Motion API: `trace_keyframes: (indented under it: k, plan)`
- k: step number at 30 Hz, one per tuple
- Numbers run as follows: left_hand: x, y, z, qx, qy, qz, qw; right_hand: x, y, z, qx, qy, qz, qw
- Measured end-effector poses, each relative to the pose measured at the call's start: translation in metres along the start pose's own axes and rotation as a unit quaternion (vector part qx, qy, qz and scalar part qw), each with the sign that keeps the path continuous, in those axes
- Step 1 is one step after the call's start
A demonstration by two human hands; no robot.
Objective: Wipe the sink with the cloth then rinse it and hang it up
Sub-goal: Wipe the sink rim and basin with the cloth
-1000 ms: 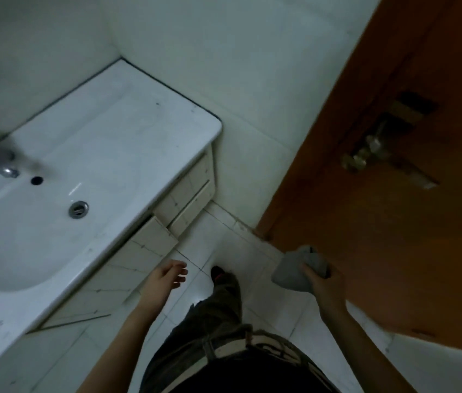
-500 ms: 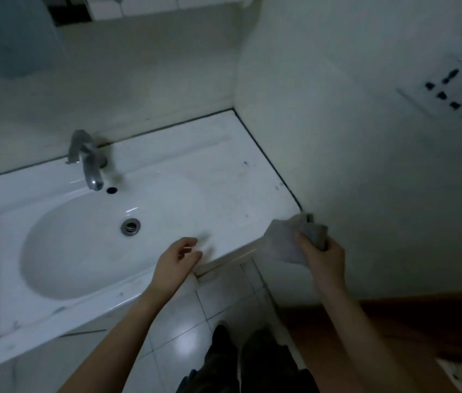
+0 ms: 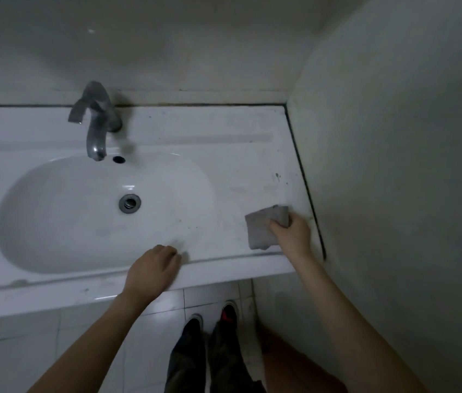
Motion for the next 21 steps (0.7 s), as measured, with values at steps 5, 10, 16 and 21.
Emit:
trace_keyframes:
  k: [5,10,16,21]
  plan:
    - [0.003,0.002,-0.002,-0.012,-0.002,-0.027,1.0,-0.009,0.012,0.003,-0.016,-0.234,0.209,0.949]
    - [0.006,0.008,-0.006,-0.042,-0.003,-0.074,0.996,-0.017,0.038,-0.02,0.118,-0.41,0.383,0.82]
    - [0.008,0.011,-0.008,-0.065,0.001,-0.095,0.993,0.034,0.084,-0.121,-0.053,-0.407,0.331,0.85]
    - [0.008,0.01,-0.008,-0.062,-0.003,-0.098,0.993,0.052,0.115,-0.092,0.004,-0.421,0.284,0.861]
Point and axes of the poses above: each hand's wrist, its own z-axis away from the middle knuckle, its own y-axis out of the palm, x = y × z, the point moved 2 cm from there along -z, towards the middle knuckle, and after that the axes turned 3 degrees about y, right-handed, at the moved point
